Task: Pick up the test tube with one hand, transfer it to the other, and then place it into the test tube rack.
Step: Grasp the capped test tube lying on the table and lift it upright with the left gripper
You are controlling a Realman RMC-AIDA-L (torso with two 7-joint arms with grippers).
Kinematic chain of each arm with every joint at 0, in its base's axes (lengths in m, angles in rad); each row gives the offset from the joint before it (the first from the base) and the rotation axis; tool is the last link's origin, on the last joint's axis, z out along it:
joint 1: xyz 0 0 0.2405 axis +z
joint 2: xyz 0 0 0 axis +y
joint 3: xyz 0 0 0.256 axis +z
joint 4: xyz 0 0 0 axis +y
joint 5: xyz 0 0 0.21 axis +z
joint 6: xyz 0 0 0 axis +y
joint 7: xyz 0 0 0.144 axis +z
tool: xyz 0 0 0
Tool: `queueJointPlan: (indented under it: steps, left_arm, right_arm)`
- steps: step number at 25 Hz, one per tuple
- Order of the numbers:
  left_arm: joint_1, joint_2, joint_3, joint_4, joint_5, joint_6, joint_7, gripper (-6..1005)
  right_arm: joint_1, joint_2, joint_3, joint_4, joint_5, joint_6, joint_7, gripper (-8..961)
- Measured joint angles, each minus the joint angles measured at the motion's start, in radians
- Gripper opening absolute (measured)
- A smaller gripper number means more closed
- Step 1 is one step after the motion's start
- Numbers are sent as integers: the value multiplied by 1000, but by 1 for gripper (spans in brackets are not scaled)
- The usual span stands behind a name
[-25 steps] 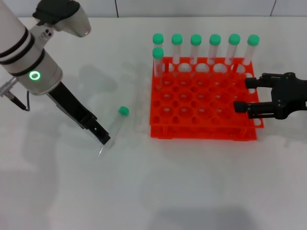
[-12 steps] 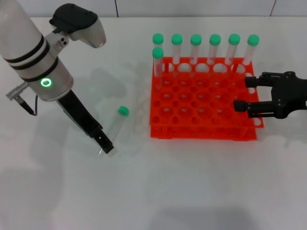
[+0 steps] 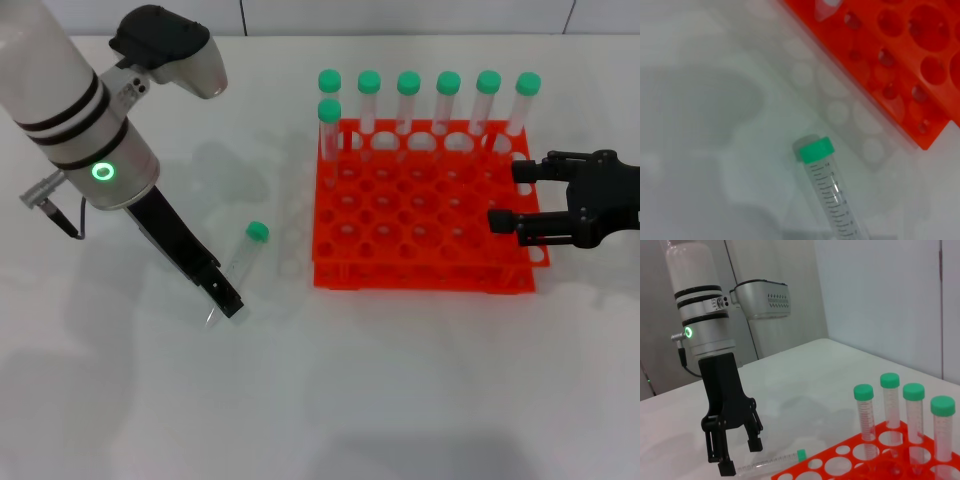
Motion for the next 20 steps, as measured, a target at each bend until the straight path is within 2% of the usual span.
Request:
queueJointPlan:
  steps: [12, 20]
  left_arm:
    - [-2, -8, 2, 0, 6, -26, -2, 862]
    - [-3, -22, 9, -2, 15, -36, -2, 827]
  right_arm:
    - [0, 0, 0, 0, 0, 3, -3, 800]
    - [0, 0, 0, 1, 0, 5, -9, 801]
